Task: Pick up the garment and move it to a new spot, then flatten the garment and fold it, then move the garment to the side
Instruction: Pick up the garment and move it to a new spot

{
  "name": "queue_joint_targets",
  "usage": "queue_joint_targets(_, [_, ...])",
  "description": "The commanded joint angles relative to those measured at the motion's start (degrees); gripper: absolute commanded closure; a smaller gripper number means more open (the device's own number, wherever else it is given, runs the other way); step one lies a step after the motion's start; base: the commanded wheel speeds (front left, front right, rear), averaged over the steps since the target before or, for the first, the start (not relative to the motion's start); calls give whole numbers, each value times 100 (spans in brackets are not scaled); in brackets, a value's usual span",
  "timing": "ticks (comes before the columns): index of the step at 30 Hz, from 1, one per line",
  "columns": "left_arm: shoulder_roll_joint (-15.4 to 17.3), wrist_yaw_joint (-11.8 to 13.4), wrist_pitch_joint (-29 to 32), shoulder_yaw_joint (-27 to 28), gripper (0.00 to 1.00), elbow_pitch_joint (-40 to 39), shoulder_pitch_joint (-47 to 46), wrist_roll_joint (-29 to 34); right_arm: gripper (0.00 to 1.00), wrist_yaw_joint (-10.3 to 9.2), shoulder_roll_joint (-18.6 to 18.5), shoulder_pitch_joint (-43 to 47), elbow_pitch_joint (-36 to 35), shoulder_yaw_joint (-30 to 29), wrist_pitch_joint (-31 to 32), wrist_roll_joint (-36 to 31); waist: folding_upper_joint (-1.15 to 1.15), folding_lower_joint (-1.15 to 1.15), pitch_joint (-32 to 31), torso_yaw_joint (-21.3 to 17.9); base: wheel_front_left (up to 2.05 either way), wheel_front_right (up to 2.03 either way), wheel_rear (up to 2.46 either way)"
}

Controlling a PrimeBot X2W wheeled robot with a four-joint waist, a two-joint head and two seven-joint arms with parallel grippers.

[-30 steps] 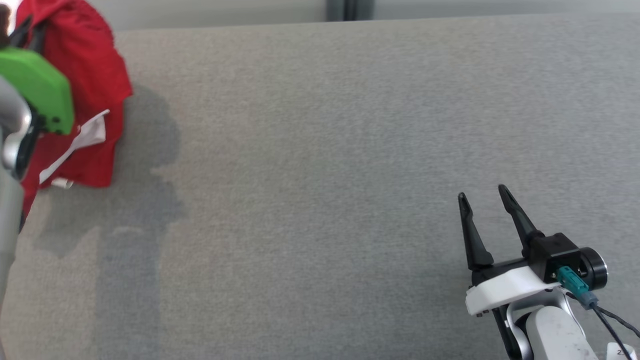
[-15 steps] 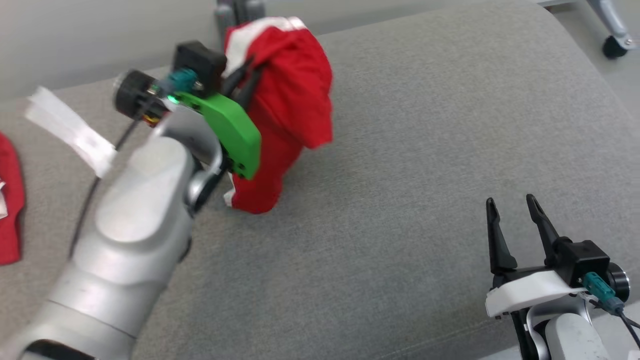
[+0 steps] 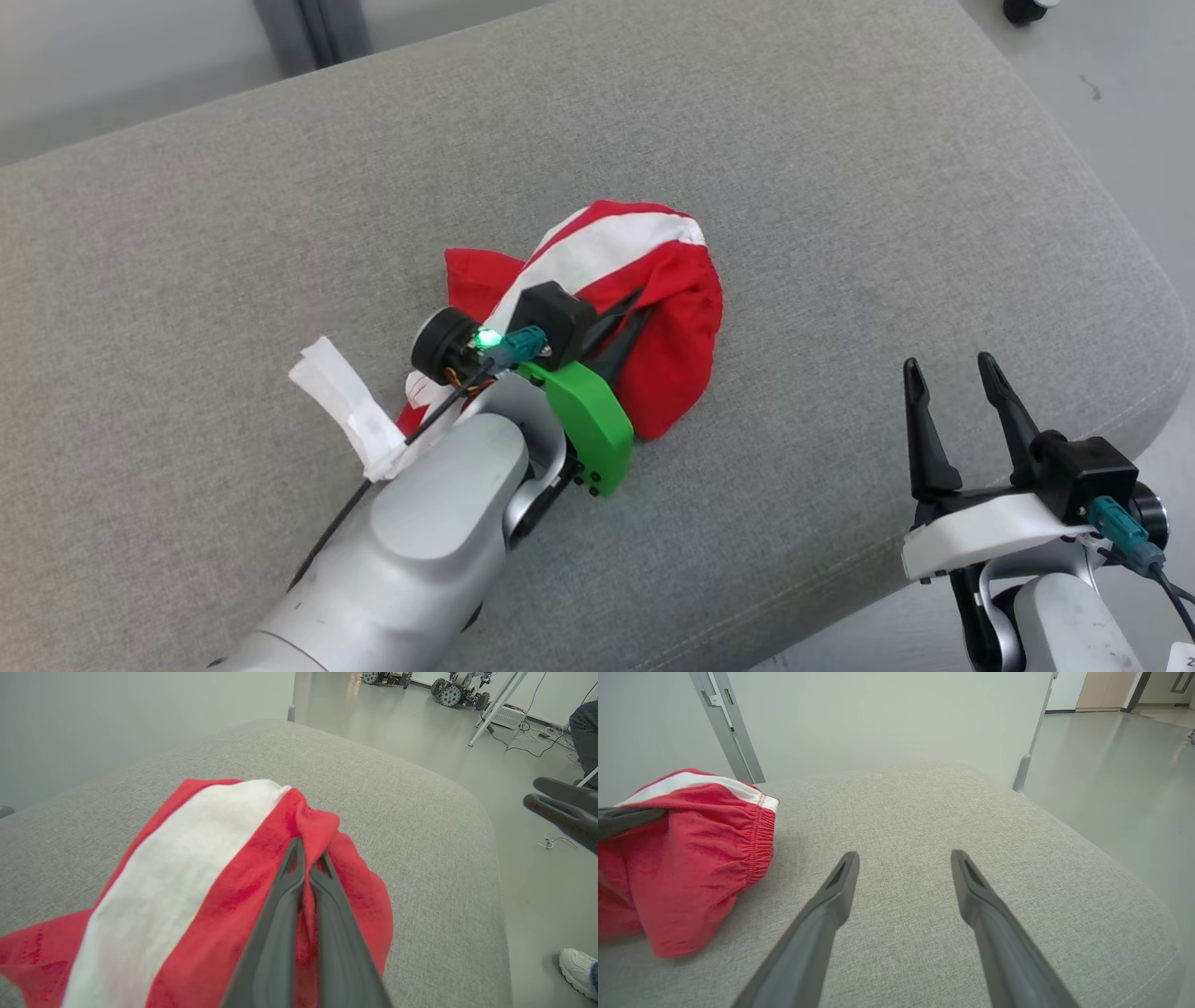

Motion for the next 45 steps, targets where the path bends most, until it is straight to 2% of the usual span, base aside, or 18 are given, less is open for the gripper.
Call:
queue_joint_targets(1, [43, 92, -65, -124, 29, -36, 57, -96, 0, -6, -8, -40, 15, -8, -18, 0, 0, 0, 14, 0, 0, 0, 0])
queue_joint_targets(2, [42, 138, -92, -236, 0, -67, 83, -180, 0, -5, -8, -43, 20, -13, -18, 2, 0, 0, 1, 28, 0, 0, 0])
queue_joint_targets(8, [34, 395, -249, -672, 0, -217, -68, -671, 0, -6, -11, -40, 22, -24, -18, -51, 0, 0, -151, 310, 0, 0, 0])
queue_joint_targets(17, [31, 695, -434, -615, 0, -109, -210, -1011, 0, -5, -12, 82, 15, -173, -18, -282, 0, 0, -660, 902, 0, 0, 0])
queue_joint_targets(23, [79, 844, -439, -65, 0, -146, 200, -730, 0, -6, -13, 134, -13, -317, -18, -471, 0, 0, -1040, 1330, 0, 0, 0])
queue_joint_targets(33, [423, 1103, -435, 1091, 0, -1129, 1716, 24, 0, -6, -12, 358, -36, -424, -18, -509, 0, 0, -1455, 1967, 0, 0, 0])
queue_joint_targets(39, [563, 1262, -435, 1762, 0, -1713, 2725, 395, 0, -6, -13, 514, -96, -394, -18, -413, 0, 0, -1548, 2160, 0, 0, 0])
queue_joint_targets(45, [504, 1393, -435, 2468, 0, -2268, 3542, 633, 0, -5, -12, 673, -130, -335, -18, -293, 0, 0, -1629, 2185, 0, 0, 0])
